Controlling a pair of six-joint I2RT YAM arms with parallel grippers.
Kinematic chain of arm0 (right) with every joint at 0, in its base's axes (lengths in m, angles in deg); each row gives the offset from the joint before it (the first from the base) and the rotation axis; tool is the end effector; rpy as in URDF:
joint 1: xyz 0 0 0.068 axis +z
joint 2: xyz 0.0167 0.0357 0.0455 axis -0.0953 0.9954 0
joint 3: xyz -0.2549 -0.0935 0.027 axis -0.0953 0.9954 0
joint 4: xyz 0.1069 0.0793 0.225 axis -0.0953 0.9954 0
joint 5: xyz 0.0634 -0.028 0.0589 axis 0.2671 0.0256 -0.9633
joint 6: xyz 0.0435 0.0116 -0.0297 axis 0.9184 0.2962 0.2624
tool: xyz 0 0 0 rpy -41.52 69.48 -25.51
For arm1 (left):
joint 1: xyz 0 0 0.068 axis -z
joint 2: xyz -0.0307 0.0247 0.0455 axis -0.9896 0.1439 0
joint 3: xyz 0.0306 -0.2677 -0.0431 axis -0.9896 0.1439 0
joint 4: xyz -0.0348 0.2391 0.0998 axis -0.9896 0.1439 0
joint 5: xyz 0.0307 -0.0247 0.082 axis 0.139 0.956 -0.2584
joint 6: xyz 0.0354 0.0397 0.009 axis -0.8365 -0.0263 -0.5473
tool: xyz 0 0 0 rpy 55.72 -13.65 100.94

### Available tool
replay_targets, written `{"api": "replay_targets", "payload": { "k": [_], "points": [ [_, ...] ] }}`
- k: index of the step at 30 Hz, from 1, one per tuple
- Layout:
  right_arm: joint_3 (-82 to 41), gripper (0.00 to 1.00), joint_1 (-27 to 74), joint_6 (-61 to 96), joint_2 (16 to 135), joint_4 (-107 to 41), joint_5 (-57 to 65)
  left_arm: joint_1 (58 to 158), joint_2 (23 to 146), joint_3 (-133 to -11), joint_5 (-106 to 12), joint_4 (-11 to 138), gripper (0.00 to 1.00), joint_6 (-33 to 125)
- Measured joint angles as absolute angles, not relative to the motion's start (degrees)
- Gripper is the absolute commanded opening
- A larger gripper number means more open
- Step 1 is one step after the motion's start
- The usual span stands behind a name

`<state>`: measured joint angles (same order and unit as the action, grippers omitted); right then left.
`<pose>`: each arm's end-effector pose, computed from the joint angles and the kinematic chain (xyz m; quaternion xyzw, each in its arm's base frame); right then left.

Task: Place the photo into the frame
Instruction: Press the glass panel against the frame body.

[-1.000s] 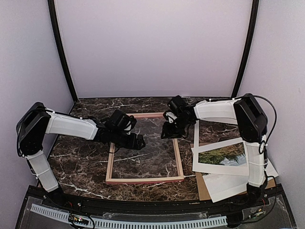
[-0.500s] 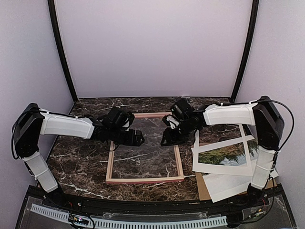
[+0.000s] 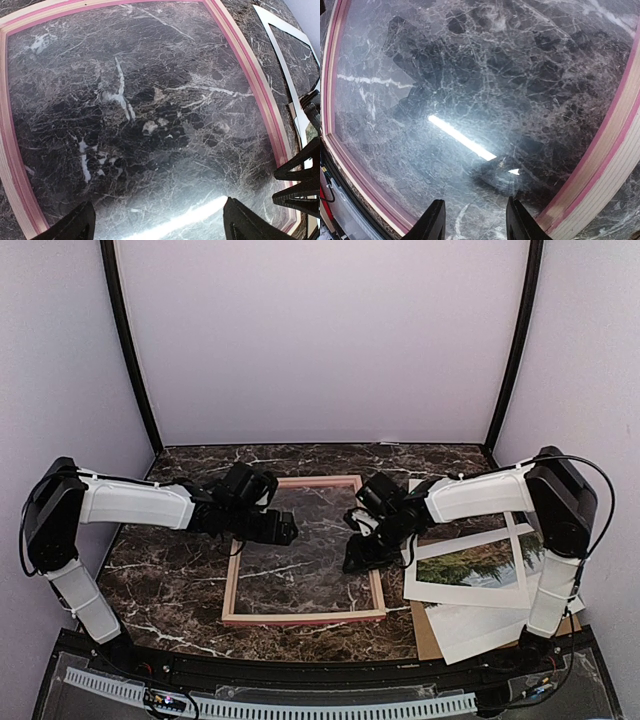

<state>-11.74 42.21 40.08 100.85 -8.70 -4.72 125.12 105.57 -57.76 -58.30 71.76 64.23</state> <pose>0.2407 0.2795 0.1580 -0.1842 0.9485 0.2450 0.0802 0.2599 -0.2433 0.1946 0.0992 0.9168 -0.2123 0.3234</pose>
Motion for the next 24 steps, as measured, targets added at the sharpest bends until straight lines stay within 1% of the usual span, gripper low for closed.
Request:
{"api": "replay_targets", "payload": {
  "k": [15, 24],
  "points": [
    [-12.14, 0.43, 44.42, 36.58, 101.22, -7.02, -0.63, 125.12, 104.19, -57.83, -62.26, 74.47, 0.92, 62.85],
    [-11.77, 0.43, 44.44, 35.73, 96.21, -4.81, -3.15, 125.12, 104.17, -57.98, -63.77, 75.84, 0.93, 62.24]
  ]
}}
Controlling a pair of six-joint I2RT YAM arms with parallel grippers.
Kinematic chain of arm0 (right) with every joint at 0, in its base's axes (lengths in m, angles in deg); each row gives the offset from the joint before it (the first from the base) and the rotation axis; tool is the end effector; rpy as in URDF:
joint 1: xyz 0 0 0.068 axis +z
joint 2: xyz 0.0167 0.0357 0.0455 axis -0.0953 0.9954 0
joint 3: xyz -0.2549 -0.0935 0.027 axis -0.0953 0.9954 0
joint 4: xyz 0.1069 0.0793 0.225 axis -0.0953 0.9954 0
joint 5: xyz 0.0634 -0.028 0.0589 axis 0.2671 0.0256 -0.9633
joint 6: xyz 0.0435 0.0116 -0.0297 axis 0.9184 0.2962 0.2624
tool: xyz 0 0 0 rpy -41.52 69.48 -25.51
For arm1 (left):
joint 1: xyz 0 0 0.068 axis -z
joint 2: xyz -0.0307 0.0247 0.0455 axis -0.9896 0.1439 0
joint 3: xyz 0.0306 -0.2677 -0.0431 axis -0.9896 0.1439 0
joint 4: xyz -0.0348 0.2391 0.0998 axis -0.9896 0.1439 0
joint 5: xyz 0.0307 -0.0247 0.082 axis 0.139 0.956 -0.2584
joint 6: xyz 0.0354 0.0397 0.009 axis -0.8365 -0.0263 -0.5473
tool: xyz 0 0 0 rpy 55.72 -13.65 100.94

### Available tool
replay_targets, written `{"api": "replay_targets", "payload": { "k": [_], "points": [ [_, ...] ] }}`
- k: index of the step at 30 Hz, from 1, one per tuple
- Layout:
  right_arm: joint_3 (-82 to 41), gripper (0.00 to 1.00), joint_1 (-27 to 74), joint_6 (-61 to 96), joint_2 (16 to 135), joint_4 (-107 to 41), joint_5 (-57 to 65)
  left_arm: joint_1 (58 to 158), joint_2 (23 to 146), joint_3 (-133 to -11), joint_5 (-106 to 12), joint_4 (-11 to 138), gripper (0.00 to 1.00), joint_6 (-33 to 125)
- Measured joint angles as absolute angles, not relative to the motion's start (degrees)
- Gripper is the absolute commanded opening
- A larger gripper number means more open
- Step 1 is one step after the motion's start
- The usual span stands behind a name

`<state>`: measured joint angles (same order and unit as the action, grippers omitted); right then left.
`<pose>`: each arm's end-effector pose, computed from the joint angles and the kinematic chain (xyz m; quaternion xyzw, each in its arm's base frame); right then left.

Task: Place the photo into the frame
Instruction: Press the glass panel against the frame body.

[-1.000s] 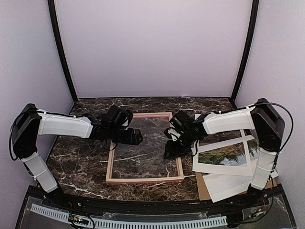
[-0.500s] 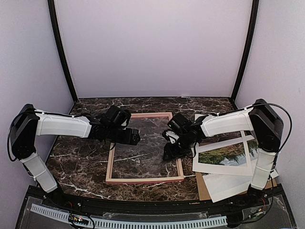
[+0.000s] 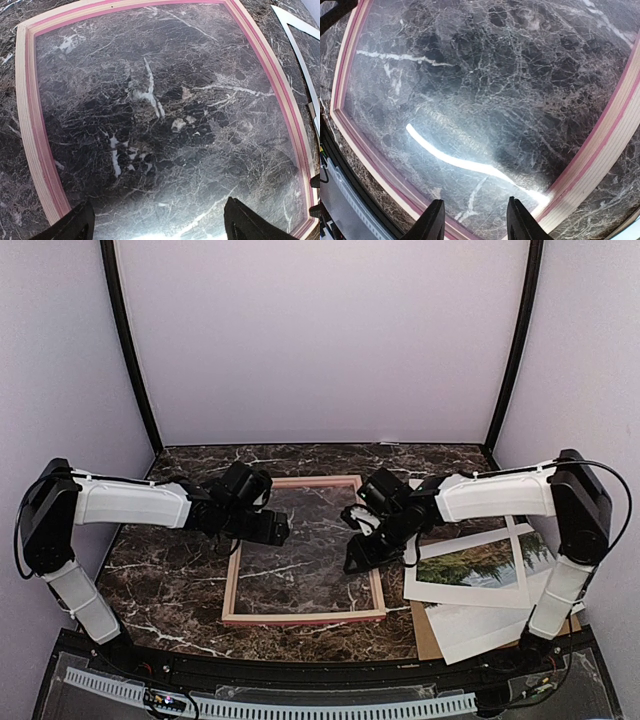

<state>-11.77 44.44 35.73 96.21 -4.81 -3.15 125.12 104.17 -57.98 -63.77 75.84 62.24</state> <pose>0.2232 0.2796 0.1826 -0.2363 0.9371 0.2371 0.0984 0.2570 -0.2359 0.1987 0.0991 0.9231 -0.1584 0.3362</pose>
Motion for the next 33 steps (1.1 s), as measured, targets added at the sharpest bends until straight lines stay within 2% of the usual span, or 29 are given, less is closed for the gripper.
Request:
{"api": "replay_targets", "payload": {
  "k": [23, 33],
  "points": [
    [-11.66, 0.42, 48.05, 34.46, 99.88, -0.85, -2.25, 124.18, 102.92, -58.57, -66.06, 78.51, 0.95, 61.43],
    [-12.66, 0.44, 45.88, 34.55, 98.22, -0.63, -0.98, 119.66, 100.26, -58.46, -65.49, 80.0, 0.95, 60.47]
  ]
}}
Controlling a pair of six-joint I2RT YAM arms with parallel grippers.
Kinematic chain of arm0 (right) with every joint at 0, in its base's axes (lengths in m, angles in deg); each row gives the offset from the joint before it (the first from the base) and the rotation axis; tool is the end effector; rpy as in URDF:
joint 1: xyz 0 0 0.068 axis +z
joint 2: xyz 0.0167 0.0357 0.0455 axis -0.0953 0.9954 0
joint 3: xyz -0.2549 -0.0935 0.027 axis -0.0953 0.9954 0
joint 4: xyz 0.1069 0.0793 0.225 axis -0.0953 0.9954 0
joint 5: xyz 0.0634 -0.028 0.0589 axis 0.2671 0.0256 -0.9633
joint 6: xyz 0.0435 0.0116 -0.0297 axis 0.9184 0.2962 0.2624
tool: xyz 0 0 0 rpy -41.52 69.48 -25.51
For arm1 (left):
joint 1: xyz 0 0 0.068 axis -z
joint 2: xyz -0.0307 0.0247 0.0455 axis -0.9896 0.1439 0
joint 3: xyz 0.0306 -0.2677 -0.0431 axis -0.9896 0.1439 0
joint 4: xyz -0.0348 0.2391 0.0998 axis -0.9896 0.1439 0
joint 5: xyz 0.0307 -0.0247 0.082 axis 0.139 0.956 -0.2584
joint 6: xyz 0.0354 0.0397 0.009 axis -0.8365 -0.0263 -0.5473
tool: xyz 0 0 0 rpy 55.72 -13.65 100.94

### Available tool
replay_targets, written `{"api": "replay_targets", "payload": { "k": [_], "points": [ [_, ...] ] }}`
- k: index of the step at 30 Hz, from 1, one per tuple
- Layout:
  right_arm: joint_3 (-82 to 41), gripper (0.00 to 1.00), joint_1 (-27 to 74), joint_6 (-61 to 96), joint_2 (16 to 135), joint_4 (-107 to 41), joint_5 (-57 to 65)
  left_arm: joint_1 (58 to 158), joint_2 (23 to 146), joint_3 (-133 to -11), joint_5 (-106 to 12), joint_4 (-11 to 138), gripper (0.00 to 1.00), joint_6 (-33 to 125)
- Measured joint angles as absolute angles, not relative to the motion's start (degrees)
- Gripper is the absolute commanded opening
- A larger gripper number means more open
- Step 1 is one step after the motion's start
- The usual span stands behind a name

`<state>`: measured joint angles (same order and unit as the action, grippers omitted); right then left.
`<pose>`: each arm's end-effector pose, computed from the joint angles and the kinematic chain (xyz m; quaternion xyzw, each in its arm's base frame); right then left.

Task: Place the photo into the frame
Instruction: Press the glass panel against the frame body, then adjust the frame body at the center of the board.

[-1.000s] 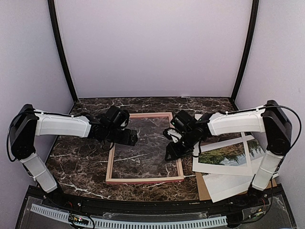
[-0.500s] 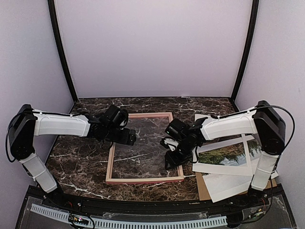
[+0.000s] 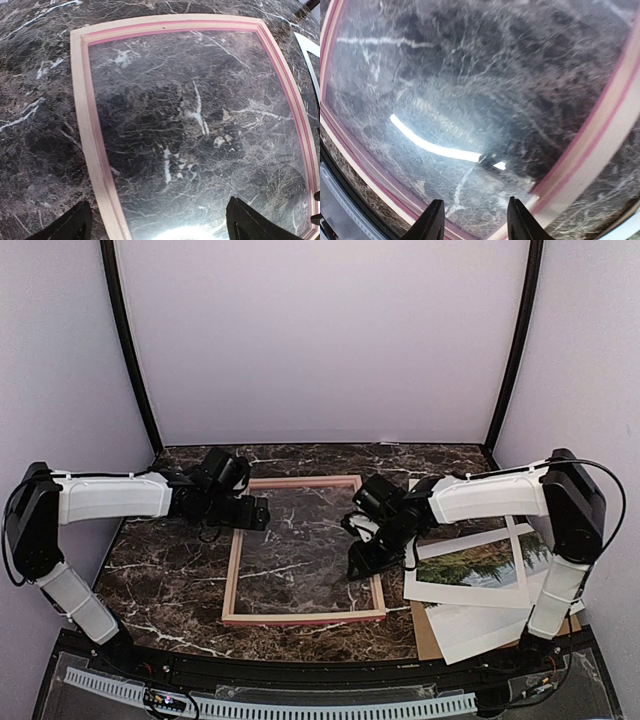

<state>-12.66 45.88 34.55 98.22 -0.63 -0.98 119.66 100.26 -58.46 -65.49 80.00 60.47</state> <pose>0.2160 0.2828 0.1716 -0.2514 0.9449 0.1965 0.0732 0.2703 -0.2028 0.2181 0.0635 0.9245 -0.1258 0.3541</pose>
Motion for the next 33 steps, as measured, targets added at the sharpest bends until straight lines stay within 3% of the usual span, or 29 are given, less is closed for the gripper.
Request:
{"api": "replay_targets", "payload": {
  "k": [12, 26, 33],
  "points": [
    [-11.37, 0.47, 34.96, 38.42, 93.79, -6.45, 1.66, 109.63, 99.1, -56.96, -62.1, 84.04, 0.82, 56.91],
    [-5.73, 0.49, 32.31, 40.34, 93.83, -10.71, 2.58, 106.63, 108.45, -58.2, -56.57, 85.48, 0.66, 53.37],
    [-3.48, 0.52, 31.28, 40.98, 92.36, -11.54, 3.0, 106.63, 110.05, -58.75, -54.43, 84.91, 0.47, 53.12]
  ]
}}
